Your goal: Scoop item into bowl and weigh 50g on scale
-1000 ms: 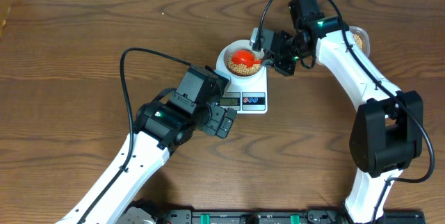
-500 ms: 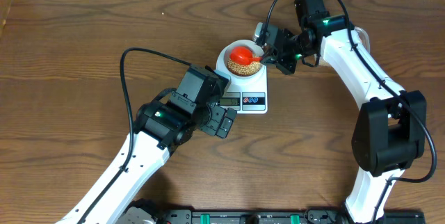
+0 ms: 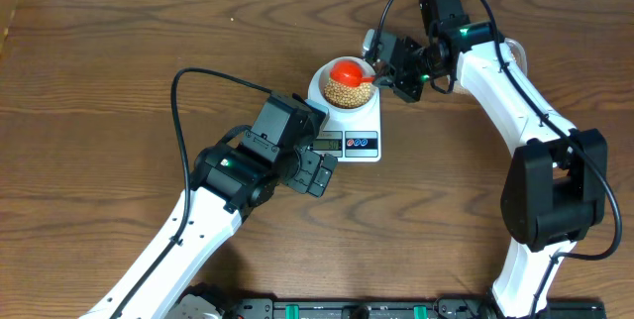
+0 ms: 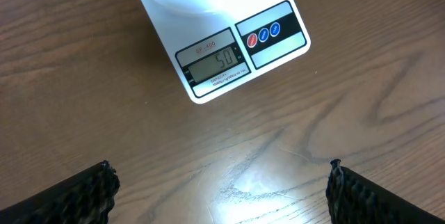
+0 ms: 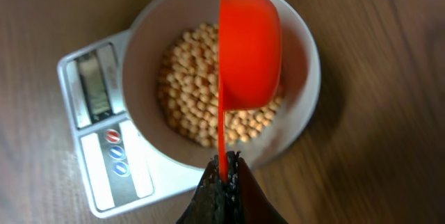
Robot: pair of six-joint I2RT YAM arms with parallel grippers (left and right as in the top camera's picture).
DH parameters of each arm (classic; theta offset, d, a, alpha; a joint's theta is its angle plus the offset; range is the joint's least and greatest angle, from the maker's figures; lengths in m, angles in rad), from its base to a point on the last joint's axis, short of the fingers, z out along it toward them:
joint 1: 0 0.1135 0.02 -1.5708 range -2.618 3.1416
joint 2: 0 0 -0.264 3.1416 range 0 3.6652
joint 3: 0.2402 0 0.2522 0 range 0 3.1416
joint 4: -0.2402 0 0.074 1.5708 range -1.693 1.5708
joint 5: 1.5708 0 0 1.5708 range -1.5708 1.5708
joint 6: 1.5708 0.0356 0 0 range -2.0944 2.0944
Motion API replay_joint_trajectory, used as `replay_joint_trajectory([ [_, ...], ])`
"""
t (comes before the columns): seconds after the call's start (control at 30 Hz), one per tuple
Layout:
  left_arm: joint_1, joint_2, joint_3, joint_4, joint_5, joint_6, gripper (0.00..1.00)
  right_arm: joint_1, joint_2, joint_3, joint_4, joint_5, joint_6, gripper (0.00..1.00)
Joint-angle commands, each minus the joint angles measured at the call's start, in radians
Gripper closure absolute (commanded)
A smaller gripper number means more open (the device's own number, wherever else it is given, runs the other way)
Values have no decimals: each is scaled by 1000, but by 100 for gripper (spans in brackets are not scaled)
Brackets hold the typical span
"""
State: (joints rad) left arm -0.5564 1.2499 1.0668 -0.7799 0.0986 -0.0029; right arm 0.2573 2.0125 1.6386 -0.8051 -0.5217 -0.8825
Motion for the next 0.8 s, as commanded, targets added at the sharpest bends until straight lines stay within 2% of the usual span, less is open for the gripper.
replay_joint_trajectory([
  [0.0,3,-2,6,-2,-6,-1,2,-2,-31,-4,2,56,6,99],
  [0.77,3,-3,6,-2,-6,-1,2,-1,-30,-5,2,60,6,99],
])
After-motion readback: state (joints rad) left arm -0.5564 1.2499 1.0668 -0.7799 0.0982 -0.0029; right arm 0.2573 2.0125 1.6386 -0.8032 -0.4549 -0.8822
